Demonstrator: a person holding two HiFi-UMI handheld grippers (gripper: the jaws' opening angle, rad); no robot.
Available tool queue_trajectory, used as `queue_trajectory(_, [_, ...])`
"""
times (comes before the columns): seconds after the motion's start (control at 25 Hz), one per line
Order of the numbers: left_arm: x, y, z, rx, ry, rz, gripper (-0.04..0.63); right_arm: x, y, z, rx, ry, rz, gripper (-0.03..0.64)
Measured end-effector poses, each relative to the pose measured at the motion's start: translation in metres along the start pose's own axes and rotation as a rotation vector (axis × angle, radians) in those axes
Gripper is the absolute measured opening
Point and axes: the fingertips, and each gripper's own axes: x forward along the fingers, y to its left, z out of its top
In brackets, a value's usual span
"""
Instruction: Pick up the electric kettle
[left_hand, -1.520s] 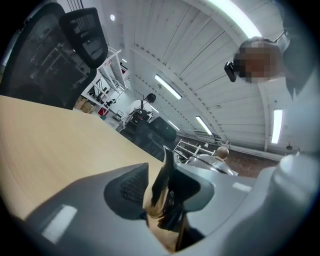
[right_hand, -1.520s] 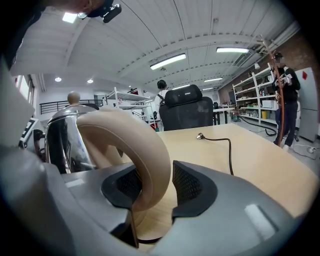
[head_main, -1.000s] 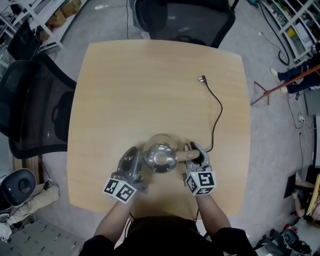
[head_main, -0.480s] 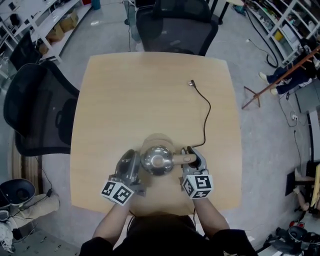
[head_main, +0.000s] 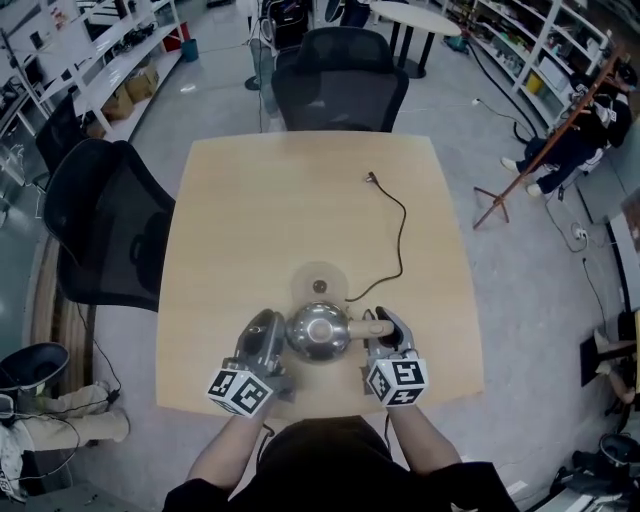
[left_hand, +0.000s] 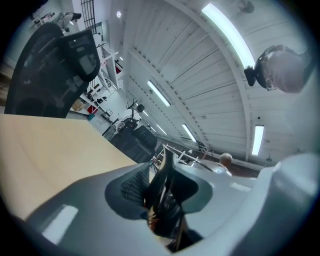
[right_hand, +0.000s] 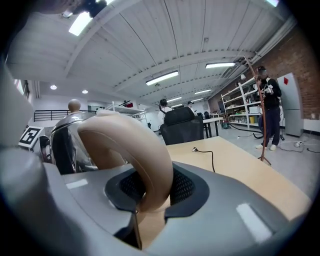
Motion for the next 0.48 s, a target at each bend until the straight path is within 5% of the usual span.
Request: queue_trajectory(0.48, [-0.044,-0.032,0.002,0.028,-0.014,-0.079,0.095,-0.060,0.021,-0.005,0.010,-0.073,-0.033,0.089])
